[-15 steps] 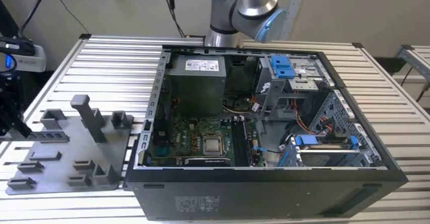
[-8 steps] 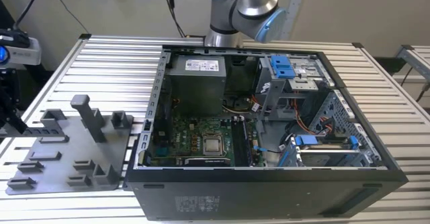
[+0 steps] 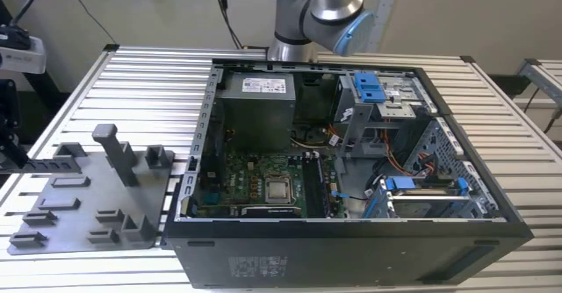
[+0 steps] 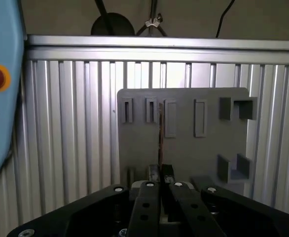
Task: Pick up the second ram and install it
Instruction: 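Pick up the second ram and move it above second insertion slot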
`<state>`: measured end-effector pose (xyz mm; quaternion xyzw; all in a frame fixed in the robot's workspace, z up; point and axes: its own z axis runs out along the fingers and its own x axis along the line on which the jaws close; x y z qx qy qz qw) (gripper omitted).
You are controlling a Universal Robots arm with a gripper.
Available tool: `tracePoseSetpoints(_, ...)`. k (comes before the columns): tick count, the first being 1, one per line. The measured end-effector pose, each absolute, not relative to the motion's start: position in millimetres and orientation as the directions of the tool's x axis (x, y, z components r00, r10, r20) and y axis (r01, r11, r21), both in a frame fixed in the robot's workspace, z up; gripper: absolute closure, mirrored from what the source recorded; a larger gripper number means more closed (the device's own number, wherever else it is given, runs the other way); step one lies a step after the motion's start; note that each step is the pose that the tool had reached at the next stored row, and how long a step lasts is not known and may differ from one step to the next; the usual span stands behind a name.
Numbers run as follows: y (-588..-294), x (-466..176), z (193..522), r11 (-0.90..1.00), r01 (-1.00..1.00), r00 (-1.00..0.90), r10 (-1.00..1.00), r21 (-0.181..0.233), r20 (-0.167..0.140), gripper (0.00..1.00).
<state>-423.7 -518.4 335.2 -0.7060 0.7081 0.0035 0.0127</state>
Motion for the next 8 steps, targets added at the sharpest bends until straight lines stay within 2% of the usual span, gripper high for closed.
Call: tracePoseSetpoints(8, -518, -424, 356, 0.005, -1.000, -0.005, -1.000, -0.013, -0.023, 0.86)
